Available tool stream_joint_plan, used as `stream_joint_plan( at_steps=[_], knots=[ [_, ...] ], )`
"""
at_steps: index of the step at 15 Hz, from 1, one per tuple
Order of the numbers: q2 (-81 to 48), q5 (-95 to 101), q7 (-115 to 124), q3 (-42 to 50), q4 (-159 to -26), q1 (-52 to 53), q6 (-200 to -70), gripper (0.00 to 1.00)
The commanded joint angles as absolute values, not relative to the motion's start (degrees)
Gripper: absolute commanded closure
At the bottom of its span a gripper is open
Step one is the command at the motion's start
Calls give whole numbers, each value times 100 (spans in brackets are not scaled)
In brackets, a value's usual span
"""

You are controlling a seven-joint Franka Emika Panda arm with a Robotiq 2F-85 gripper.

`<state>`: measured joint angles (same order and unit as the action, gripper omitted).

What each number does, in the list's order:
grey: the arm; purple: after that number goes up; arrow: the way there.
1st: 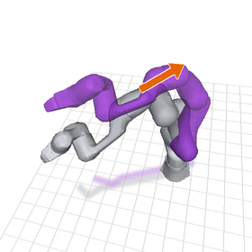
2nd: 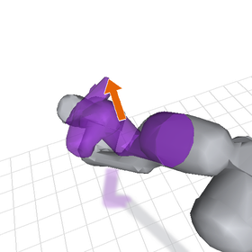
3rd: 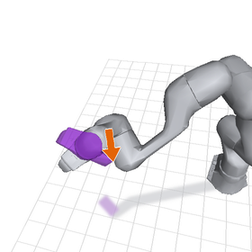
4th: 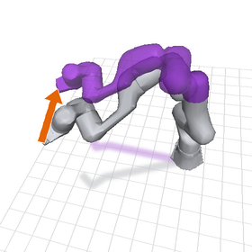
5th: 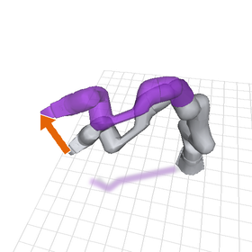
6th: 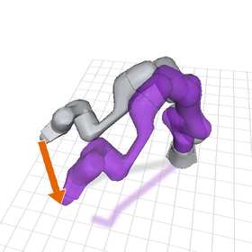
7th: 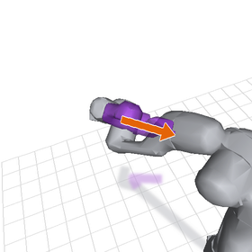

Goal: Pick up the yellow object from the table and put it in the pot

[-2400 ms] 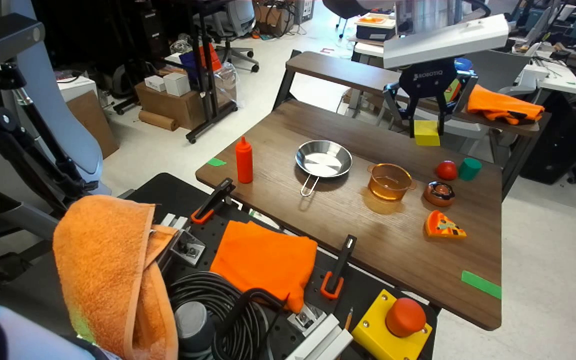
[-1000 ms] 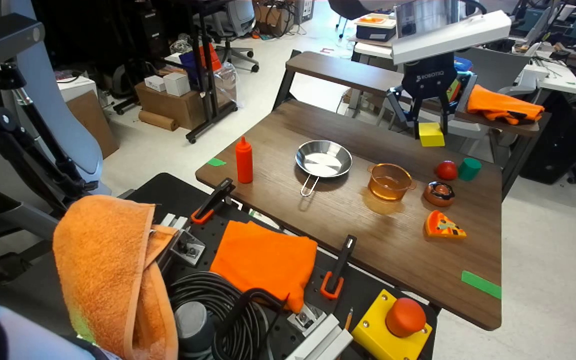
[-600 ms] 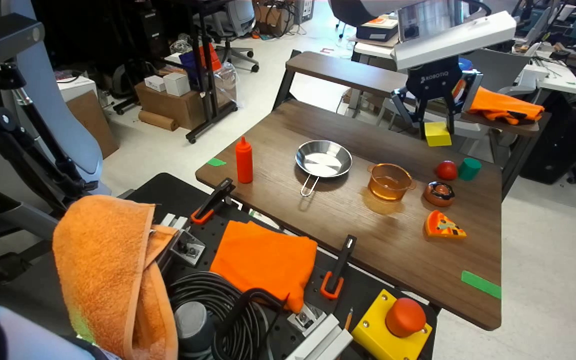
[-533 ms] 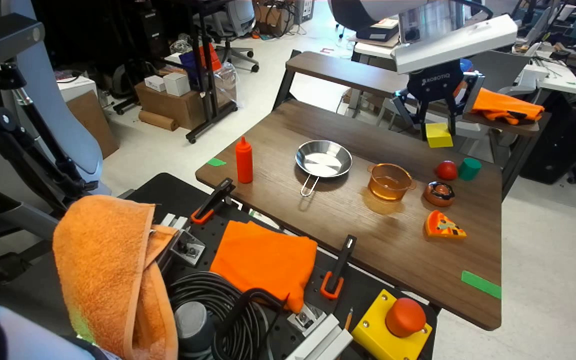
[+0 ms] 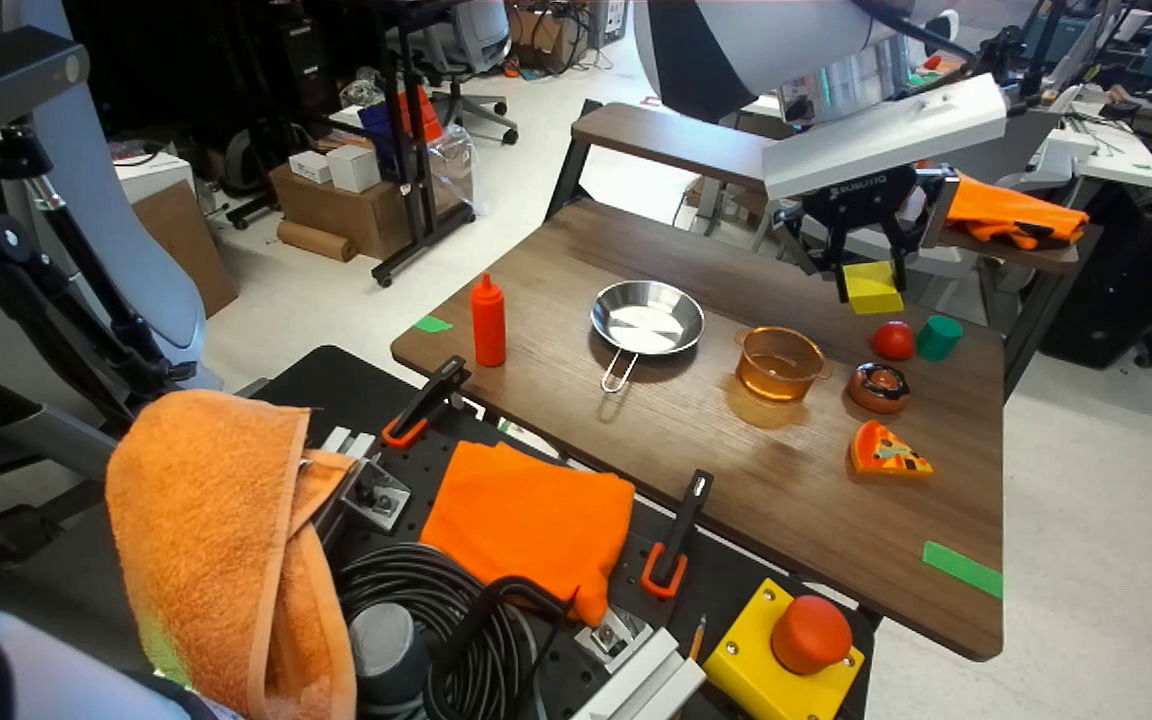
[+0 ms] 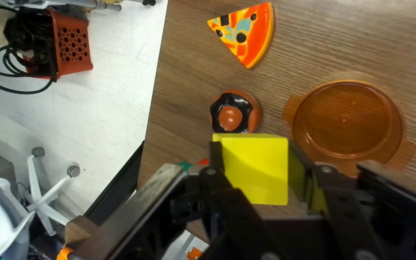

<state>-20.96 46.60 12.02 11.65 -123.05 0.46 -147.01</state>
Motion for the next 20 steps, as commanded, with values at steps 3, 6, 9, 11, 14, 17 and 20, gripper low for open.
stream_joint_plan(
  at_steps=[3,6,9,11,14,17,20],
  knots=[
    [-1838,5252,1587,1126,-12567,113,-14721,80],
    [-1850,5384,1501,1035,-12527,105,-14663,80],
    [-1855,5334,1303,901,-12520,34,-14756,80],
    [-1847,5226,1068,790,-12524,-14,-14835,80],
    [-1855,5012,619,613,-12515,-56,-14737,80],
    [-1830,4759,139,479,-12583,-103,-14744,80],
    [-1833,4327,-377,372,-12621,-143,-14630,80]
  ],
)
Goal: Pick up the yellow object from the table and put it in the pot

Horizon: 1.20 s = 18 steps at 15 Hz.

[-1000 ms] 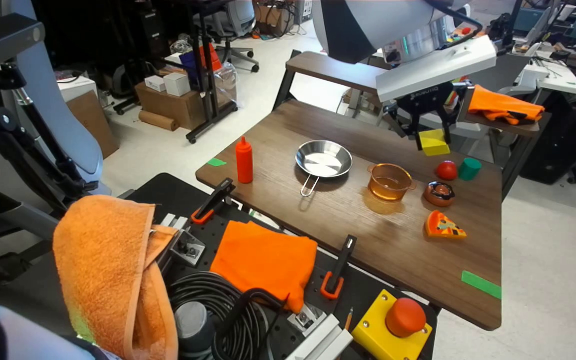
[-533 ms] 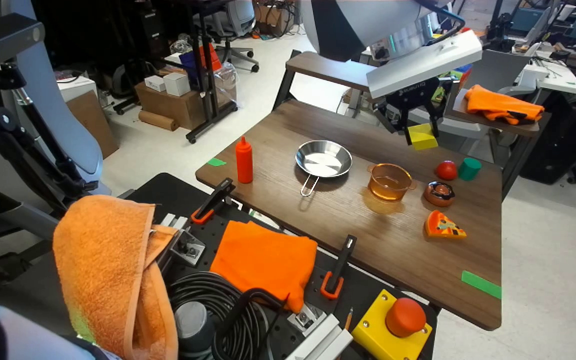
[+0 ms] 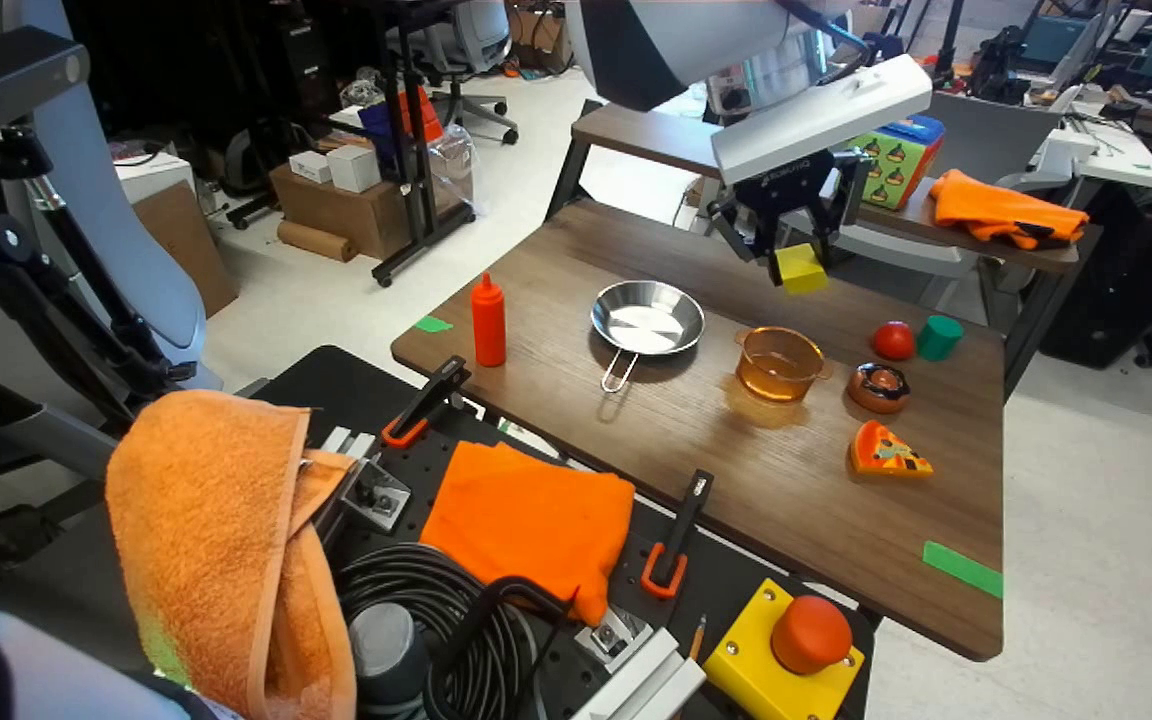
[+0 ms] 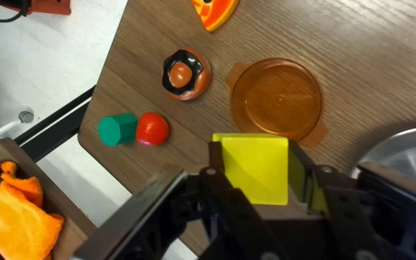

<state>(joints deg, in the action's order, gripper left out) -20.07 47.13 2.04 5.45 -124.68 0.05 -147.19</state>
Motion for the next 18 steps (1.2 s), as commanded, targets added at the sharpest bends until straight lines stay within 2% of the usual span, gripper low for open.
stream_joint_plan(
  at_steps=[1,18],
  knots=[
    [-1842,4104,-564,340,-12616,-171,-14564,80],
    [-1853,3055,-936,492,-12698,-337,-14501,80]
  ],
)
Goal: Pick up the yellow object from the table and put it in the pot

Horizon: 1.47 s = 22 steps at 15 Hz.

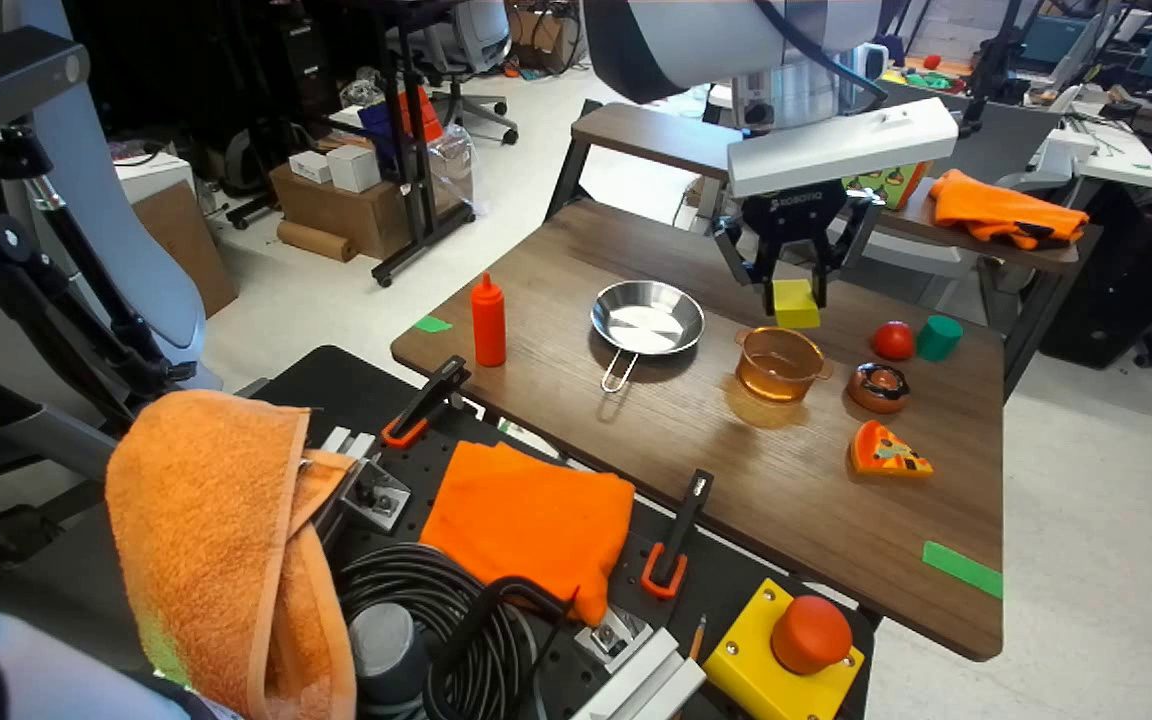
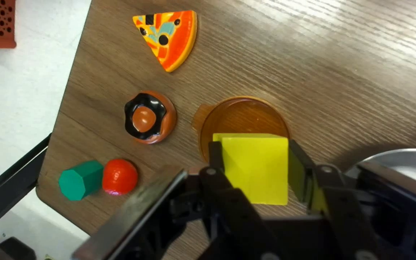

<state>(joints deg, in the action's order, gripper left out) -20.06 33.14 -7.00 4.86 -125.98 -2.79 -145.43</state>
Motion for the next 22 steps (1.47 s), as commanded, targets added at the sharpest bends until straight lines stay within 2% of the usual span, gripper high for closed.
stream_joint_plan(
  at_steps=[1,2,3,4,5,8,9,11,12,22],
  knots=[
    [-1845,3003,-961,493,-12696,-353,-14483,80],
    [-1845,2944,-983,497,-12688,-365,-14468,80],
    [-1844,2886,-1019,498,-12680,-376,-14438,69],
    [-1841,2829,-1048,502,-12676,-386,-14424,30],
    [-1839,2799,-1068,513,-12675,-388,-14423,28],
    [-1821,2757,-1141,530,-12684,-399,-14410,8],
    [-1999,2918,-906,596,-12596,-312,-14533,26],
    [-1993,2915,-924,600,-12596,-321,-14531,11],
    [-1992,2914,-928,600,-12596,-322,-14530,8],
    [-1992,2912,-929,600,-12596,-322,-14528,8]
  ],
)
